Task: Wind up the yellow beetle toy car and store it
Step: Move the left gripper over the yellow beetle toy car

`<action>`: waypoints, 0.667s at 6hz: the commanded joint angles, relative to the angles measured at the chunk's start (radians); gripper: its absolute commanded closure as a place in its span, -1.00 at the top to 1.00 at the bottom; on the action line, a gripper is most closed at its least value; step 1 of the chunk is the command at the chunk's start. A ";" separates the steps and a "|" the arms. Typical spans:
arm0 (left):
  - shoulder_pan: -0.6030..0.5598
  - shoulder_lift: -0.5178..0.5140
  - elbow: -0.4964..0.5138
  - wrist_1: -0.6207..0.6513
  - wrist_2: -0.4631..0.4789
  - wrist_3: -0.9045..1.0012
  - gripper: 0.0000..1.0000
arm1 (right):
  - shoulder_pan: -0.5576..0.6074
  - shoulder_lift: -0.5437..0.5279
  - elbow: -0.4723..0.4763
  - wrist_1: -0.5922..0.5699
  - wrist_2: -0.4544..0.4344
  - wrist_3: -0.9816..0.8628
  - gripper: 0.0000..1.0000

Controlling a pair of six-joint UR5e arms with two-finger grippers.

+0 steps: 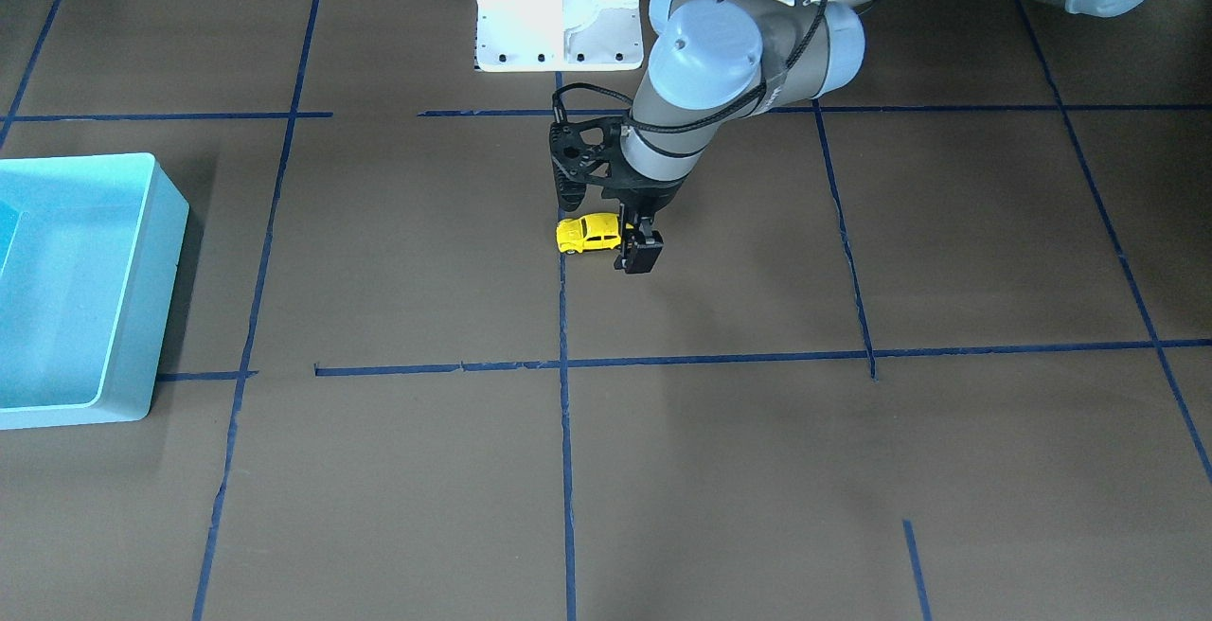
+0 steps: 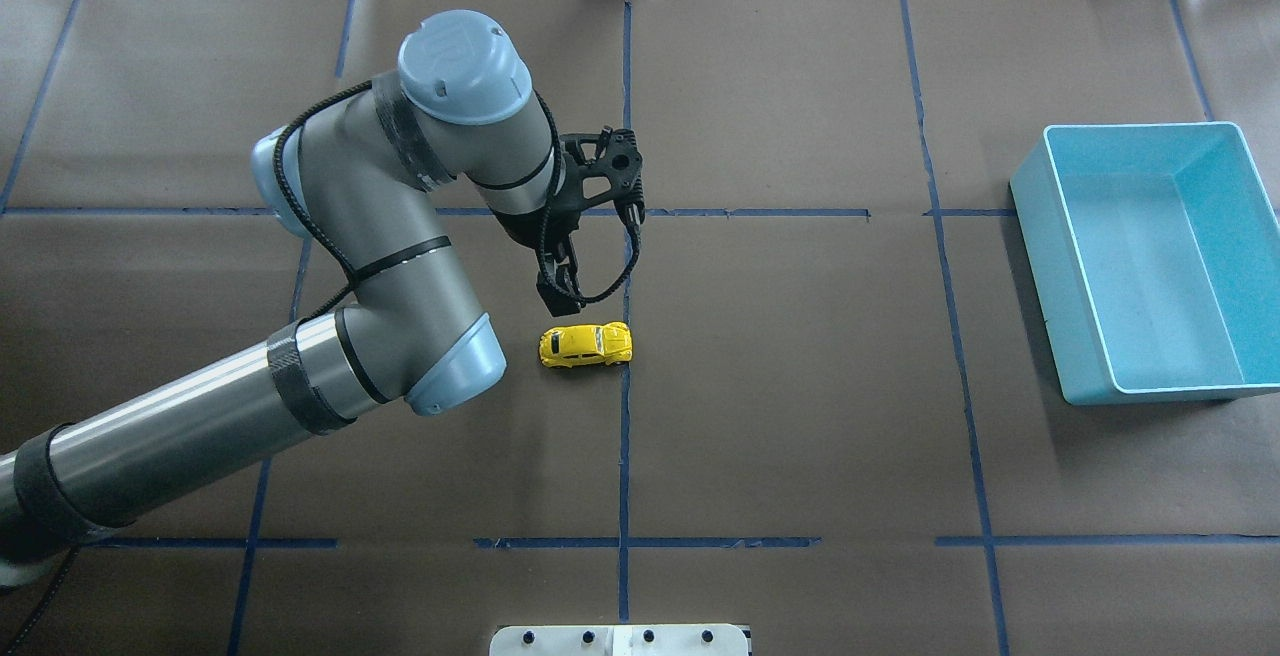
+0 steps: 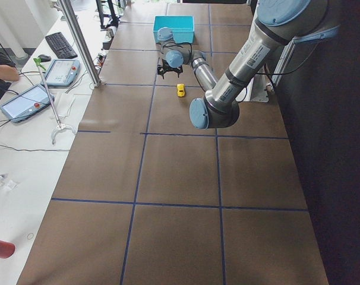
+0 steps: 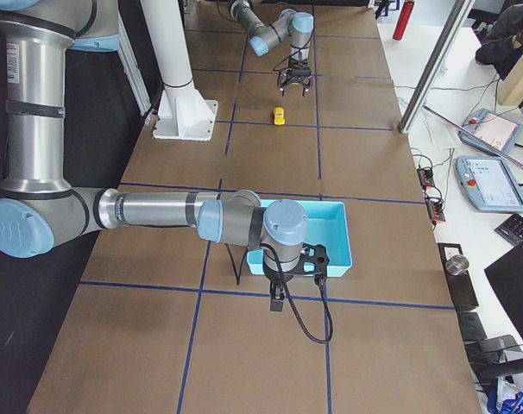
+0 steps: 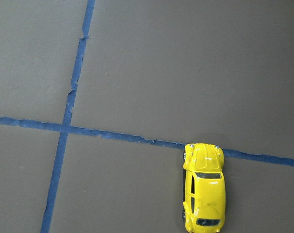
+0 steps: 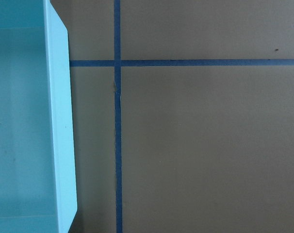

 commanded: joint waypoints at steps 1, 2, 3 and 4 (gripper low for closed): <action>0.067 -0.026 0.025 0.018 0.024 -0.006 1.00 | 0.000 0.000 0.000 0.000 0.001 0.000 1.00; 0.068 -0.048 0.027 0.083 0.024 -0.004 1.00 | 0.002 0.000 0.000 0.000 -0.001 0.000 1.00; 0.084 -0.069 0.042 0.171 0.031 -0.003 1.00 | 0.002 0.000 0.001 0.000 -0.001 0.000 1.00; 0.085 -0.097 0.089 0.185 0.059 0.008 1.00 | 0.002 0.002 0.000 0.000 -0.001 0.000 1.00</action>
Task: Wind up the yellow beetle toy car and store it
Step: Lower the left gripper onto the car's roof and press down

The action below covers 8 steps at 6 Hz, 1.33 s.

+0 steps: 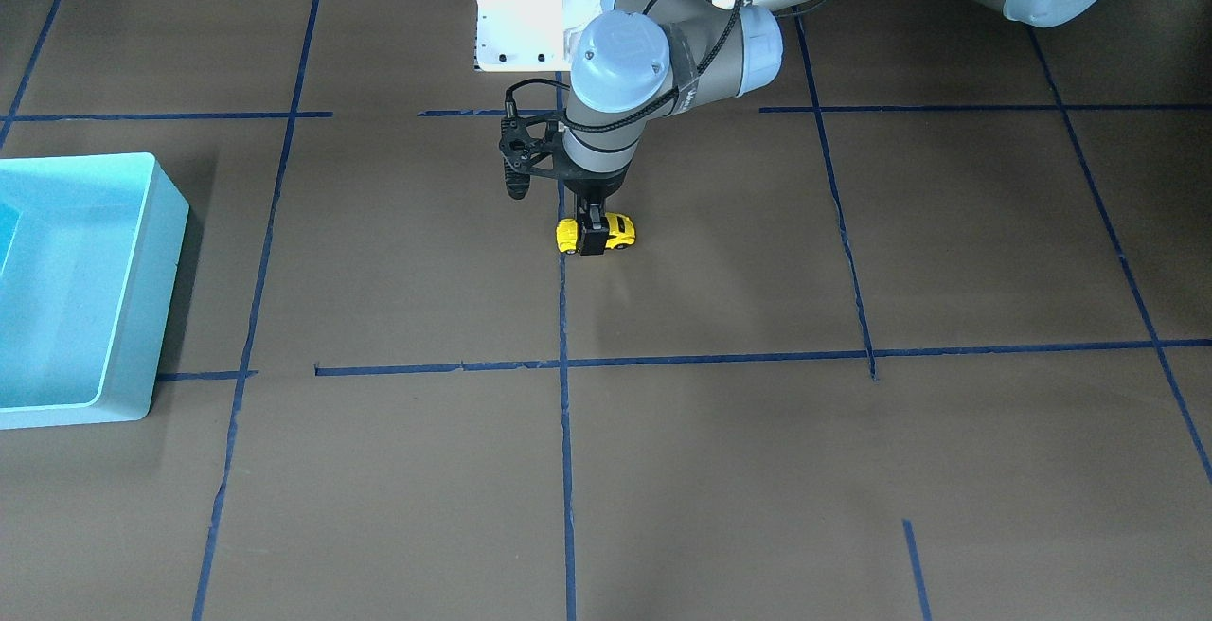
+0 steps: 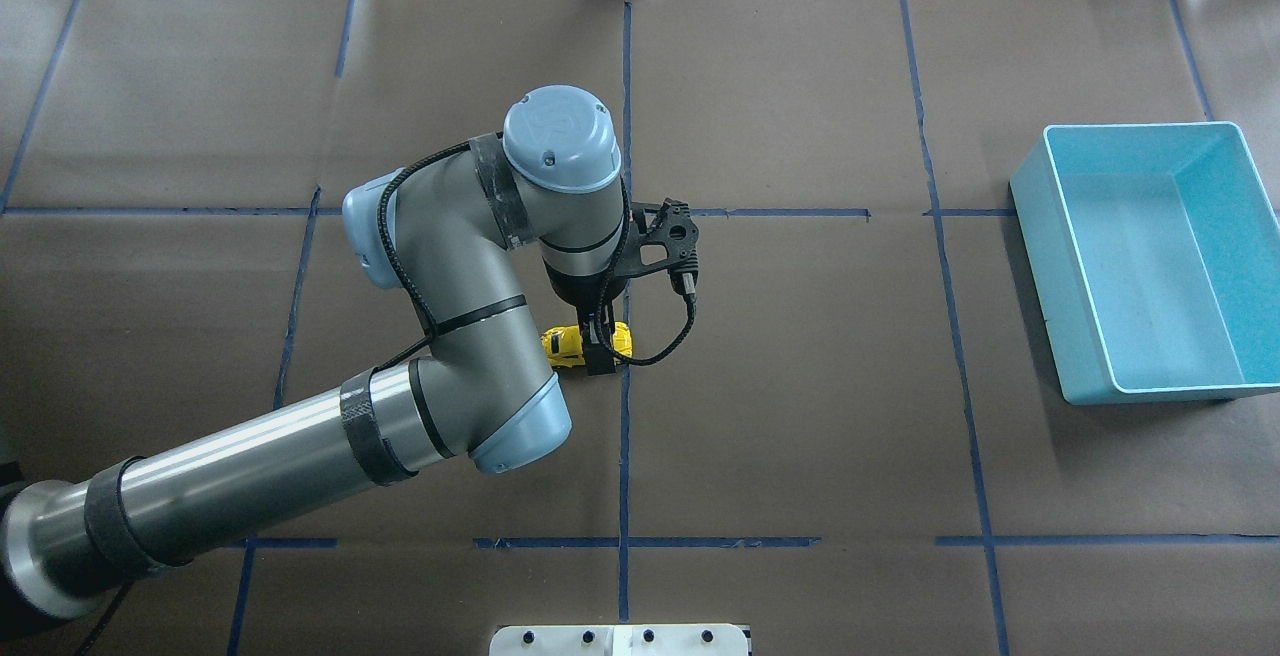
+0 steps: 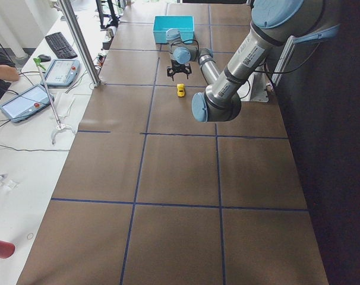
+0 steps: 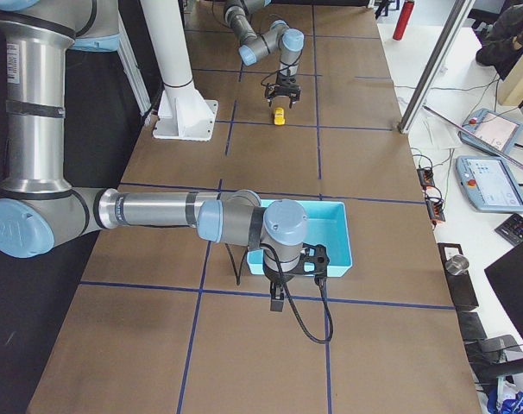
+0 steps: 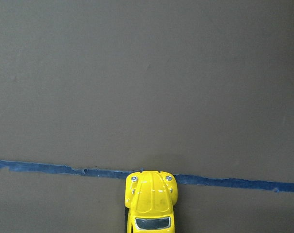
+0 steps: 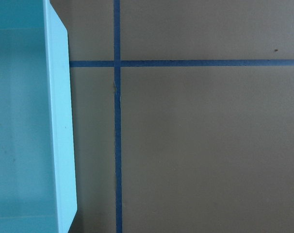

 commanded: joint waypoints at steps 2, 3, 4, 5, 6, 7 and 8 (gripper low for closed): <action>0.043 -0.050 0.074 0.034 0.129 0.006 1.00 | 0.000 0.001 -0.001 0.000 0.000 0.000 1.00; 0.072 -0.057 0.082 0.035 0.167 0.006 1.00 | 0.000 -0.001 -0.001 0.000 0.000 0.000 1.00; 0.106 -0.065 0.097 0.035 0.219 0.003 1.00 | 0.000 -0.001 -0.001 0.000 0.000 0.000 1.00; 0.105 -0.067 0.100 0.035 0.220 0.003 1.00 | 0.000 0.001 -0.001 0.000 0.000 0.000 1.00; 0.105 -0.068 0.107 0.037 0.237 0.001 1.00 | 0.000 0.001 -0.001 0.000 0.000 0.000 1.00; 0.105 -0.068 0.110 0.038 0.254 0.001 1.00 | 0.000 0.001 -0.001 0.000 0.000 0.000 1.00; 0.103 -0.068 0.114 0.038 0.258 0.005 1.00 | 0.000 0.001 -0.001 0.000 0.000 0.000 1.00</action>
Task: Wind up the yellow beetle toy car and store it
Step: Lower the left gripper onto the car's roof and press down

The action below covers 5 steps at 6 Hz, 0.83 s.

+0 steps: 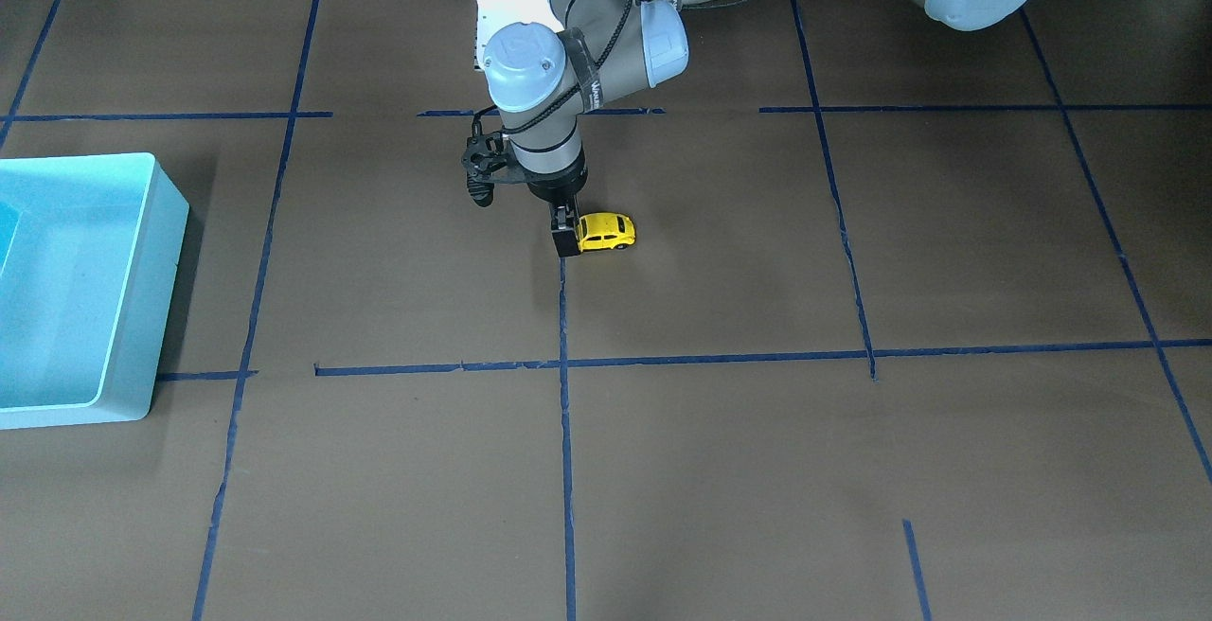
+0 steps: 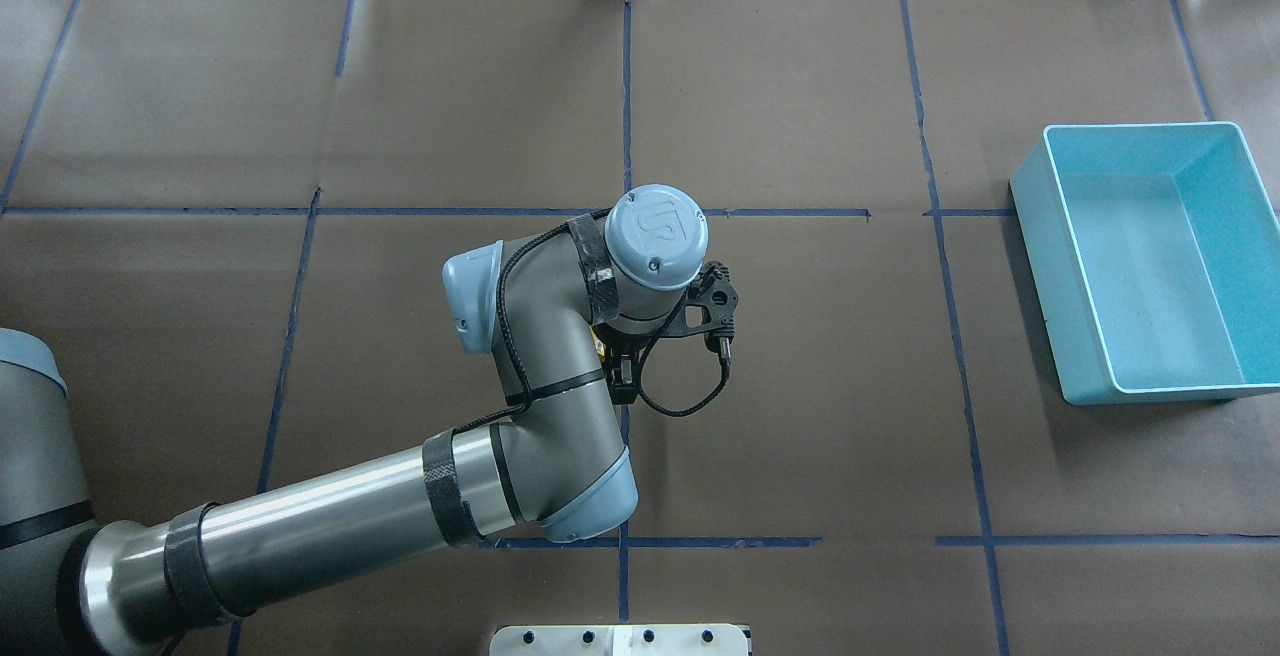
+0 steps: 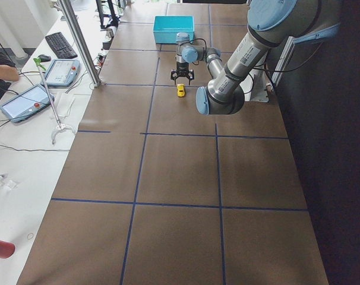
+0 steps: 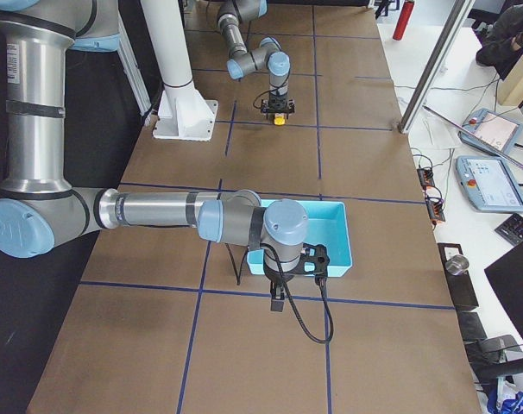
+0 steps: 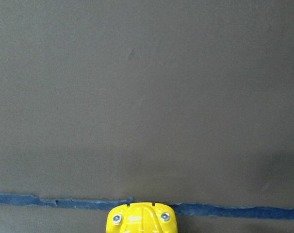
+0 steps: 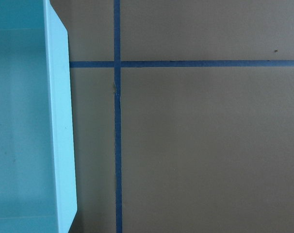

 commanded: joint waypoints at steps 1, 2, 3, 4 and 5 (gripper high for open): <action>-0.002 0.000 0.006 0.000 0.010 0.004 1.00 | 0.000 -0.001 0.000 0.000 0.000 0.000 1.00; -0.002 -0.002 0.017 -0.001 0.008 0.005 1.00 | 0.000 0.000 0.000 0.000 0.000 0.000 1.00; -0.001 -0.006 0.023 -0.007 0.008 0.005 0.98 | 0.000 0.000 0.000 0.000 0.000 0.000 1.00; -0.001 -0.011 0.029 -0.010 0.008 0.005 0.95 | 0.000 0.000 0.000 0.000 0.000 0.000 1.00; -0.001 -0.019 0.046 -0.012 0.008 0.005 0.95 | 0.000 -0.001 0.000 0.000 0.000 0.000 1.00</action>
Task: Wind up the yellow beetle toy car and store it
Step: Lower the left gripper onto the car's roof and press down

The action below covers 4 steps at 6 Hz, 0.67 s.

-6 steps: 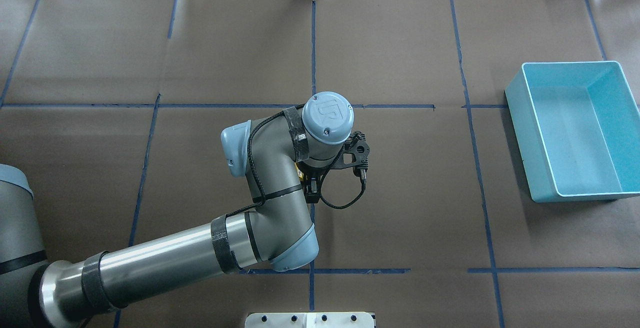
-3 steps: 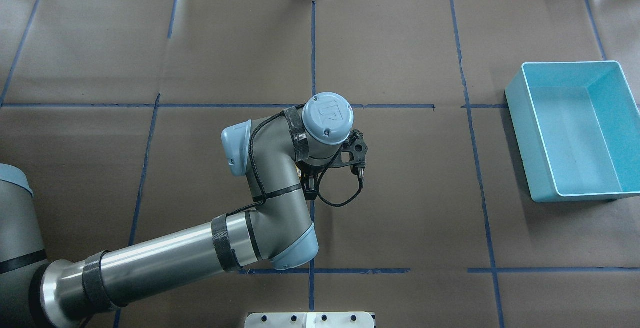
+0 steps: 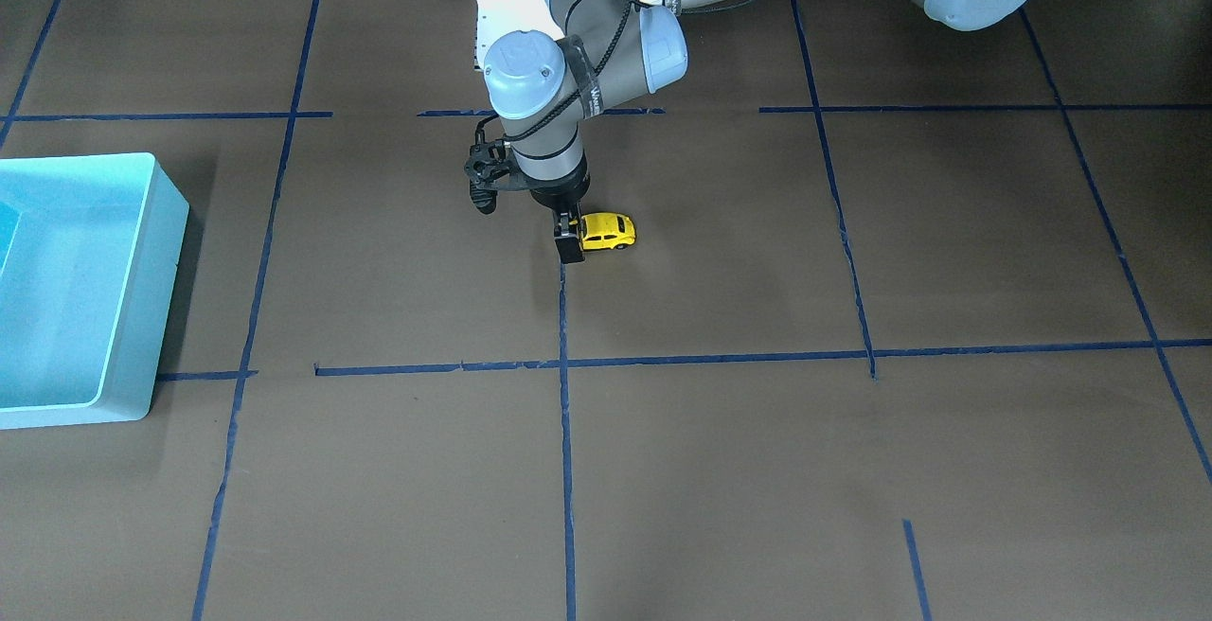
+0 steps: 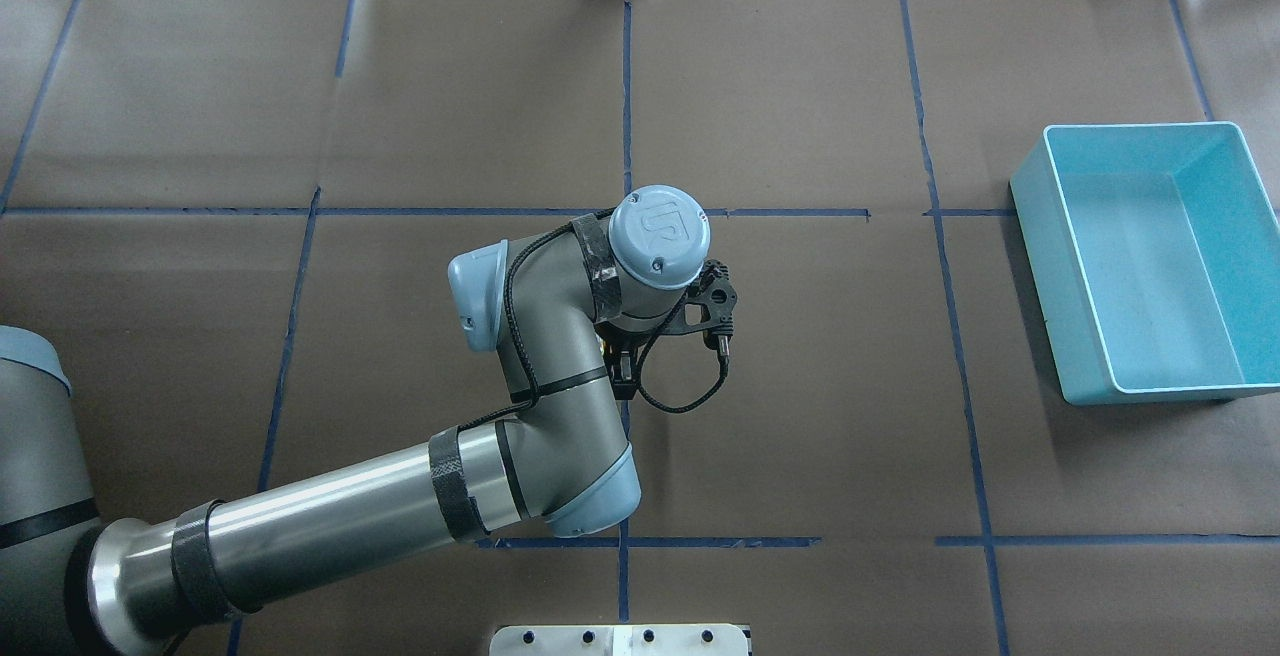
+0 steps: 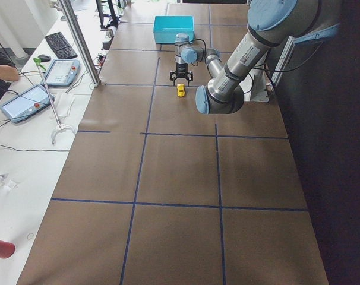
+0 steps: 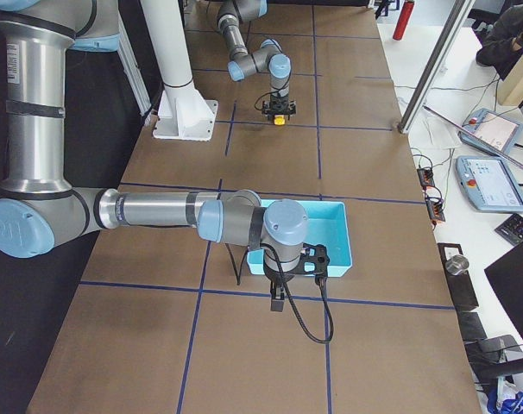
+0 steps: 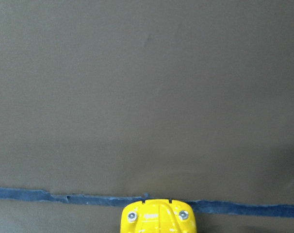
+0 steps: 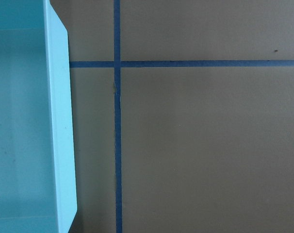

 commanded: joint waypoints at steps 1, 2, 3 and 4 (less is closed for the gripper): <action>0.000 -0.010 0.025 -0.005 0.000 0.002 0.93 | 0.002 -0.001 0.000 0.000 0.000 0.000 1.00; 0.000 -0.010 0.029 -0.005 0.000 0.000 0.87 | 0.015 -0.003 0.002 0.000 0.002 -0.002 1.00; 0.000 -0.010 0.029 -0.005 0.000 0.000 0.71 | 0.017 -0.004 0.000 0.000 0.000 0.000 1.00; 0.000 -0.016 0.029 -0.005 0.000 -0.006 0.35 | 0.018 -0.003 0.002 0.000 0.002 -0.002 1.00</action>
